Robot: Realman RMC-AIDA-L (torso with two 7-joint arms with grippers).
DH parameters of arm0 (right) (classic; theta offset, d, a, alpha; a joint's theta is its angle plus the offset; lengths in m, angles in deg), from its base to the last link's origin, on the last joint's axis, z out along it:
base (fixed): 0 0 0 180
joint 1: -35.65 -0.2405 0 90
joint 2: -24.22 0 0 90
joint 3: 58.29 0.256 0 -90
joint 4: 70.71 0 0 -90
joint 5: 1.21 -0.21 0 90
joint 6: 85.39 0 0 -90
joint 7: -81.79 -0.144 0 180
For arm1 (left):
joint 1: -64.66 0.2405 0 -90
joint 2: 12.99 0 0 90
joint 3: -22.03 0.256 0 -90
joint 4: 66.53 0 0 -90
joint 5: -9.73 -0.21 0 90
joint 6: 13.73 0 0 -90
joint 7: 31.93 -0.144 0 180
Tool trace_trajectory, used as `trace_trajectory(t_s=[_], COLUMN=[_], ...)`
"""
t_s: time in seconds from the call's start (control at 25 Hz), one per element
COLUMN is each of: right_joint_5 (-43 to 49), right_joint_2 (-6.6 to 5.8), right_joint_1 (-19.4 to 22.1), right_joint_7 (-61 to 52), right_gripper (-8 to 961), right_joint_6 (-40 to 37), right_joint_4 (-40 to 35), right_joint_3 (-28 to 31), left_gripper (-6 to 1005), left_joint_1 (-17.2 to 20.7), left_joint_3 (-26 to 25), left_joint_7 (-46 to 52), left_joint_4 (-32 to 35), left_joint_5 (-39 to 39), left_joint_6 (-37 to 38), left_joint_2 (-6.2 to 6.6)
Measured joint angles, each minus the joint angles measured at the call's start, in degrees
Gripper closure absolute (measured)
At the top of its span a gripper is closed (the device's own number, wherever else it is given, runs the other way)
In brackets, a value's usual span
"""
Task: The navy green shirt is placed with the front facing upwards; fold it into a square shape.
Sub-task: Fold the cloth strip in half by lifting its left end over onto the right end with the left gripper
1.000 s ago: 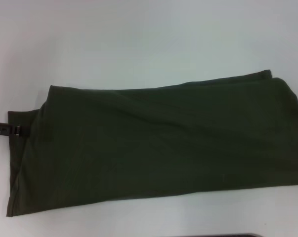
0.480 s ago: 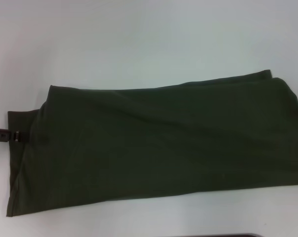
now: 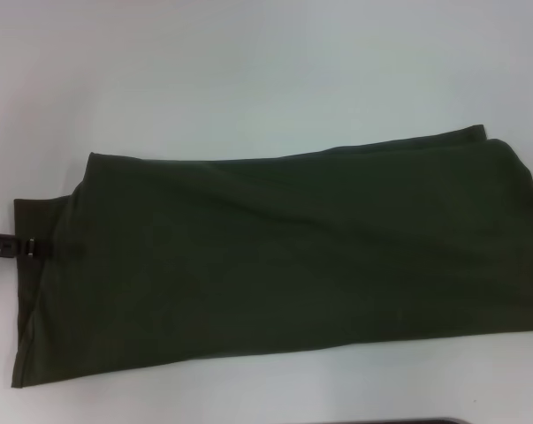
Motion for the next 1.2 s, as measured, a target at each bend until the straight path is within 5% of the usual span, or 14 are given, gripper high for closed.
trace_trajectory(t_s=[1.2], right_joint_5=[0.1], right_joint_2=[-0.18], right_joint_1=[0.0], right_joint_7=[0.5], right_gripper=[57], right_joint_6=[0.2], right_joint_4=[0.3], right_joint_3=[-0.1], left_gripper=[95], left_joint_1=[-2.9], left_joint_3=[-0.1], left_joint_7=[0.5], left_joint_4=[-0.5], left_joint_5=[-0.9], left_joint_6=[4.5], left_joint_2=[-1.57])
